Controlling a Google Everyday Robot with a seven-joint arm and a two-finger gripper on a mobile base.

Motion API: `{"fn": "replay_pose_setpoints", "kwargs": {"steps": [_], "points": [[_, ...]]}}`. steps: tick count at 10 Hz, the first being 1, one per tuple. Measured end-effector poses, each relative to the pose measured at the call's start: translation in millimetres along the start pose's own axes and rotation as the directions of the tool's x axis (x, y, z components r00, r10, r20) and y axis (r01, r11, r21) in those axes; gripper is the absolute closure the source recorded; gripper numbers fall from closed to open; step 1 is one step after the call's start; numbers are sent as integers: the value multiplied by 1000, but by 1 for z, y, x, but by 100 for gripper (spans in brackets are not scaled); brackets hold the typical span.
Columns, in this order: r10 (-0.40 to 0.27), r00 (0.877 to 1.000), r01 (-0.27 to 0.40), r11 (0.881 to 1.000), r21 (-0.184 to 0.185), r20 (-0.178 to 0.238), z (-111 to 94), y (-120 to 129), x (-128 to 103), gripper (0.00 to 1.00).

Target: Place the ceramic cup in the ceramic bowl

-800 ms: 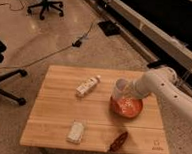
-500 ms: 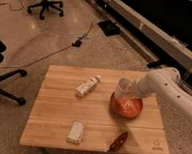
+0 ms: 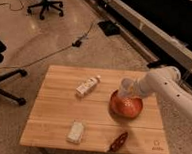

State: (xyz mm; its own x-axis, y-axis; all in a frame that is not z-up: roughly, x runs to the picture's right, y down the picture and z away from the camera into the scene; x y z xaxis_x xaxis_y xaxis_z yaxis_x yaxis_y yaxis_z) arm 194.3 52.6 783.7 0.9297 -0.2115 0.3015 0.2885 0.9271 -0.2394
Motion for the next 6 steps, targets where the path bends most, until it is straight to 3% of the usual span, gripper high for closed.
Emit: {"fn": "replay_pose_setpoints", "kwargs": {"steps": [2, 6], "points": [[-18, 1000, 17, 1000, -6, -15, 11, -4, -16, 41], [-32, 999, 32, 999, -10, -21, 10, -4, -23, 41]]}}
